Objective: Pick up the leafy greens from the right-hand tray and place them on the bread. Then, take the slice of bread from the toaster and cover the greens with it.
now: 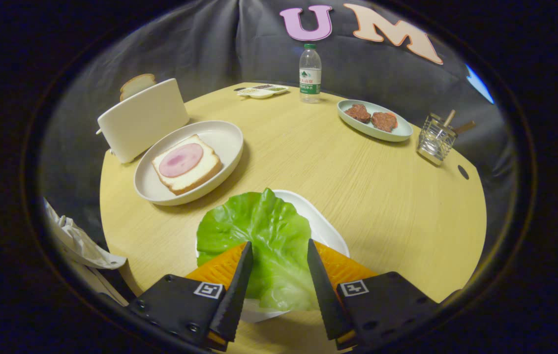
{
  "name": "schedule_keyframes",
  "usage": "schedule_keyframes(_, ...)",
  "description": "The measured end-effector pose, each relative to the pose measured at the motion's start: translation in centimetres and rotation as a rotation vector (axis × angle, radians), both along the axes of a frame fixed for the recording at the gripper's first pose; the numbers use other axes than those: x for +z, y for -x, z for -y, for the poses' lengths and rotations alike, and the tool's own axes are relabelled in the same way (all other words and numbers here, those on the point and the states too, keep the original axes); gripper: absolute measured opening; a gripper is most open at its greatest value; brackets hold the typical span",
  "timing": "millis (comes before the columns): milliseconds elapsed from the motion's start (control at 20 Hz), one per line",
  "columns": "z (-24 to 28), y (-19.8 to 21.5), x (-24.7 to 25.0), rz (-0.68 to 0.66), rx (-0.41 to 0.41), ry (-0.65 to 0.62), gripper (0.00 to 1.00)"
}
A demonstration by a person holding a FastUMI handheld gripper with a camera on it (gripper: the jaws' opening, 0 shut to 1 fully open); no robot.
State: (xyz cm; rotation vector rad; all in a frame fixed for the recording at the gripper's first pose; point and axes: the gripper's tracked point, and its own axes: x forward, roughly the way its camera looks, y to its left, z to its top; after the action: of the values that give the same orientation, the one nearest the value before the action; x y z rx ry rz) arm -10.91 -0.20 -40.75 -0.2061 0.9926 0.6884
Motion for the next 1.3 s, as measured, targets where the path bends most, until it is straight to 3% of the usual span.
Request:
schedule_keyframes(100, 0.0, 0.0, 0.1, -0.008, -0.027, 0.003, 0.33)
schedule_keyframes(150, -0.2, 0.1, 0.1, -0.010, -0.033, 0.003, 0.33)
schedule_keyframes(250, -0.1, -0.1, 0.4, 0.009, -0.040, 0.015, 0.12)
schedule_keyframes(350, -0.4, 0.1, 0.4, 0.017, -0.037, 0.035, 0.04)
schedule_keyframes(700, -2.0, -0.1, 4.0, 0.049, -0.057, 0.030, 0.04)
schedule_keyframes(1300, -7.8, -1.0, 10.7, 0.154, -0.022, 0.025, 0.03)
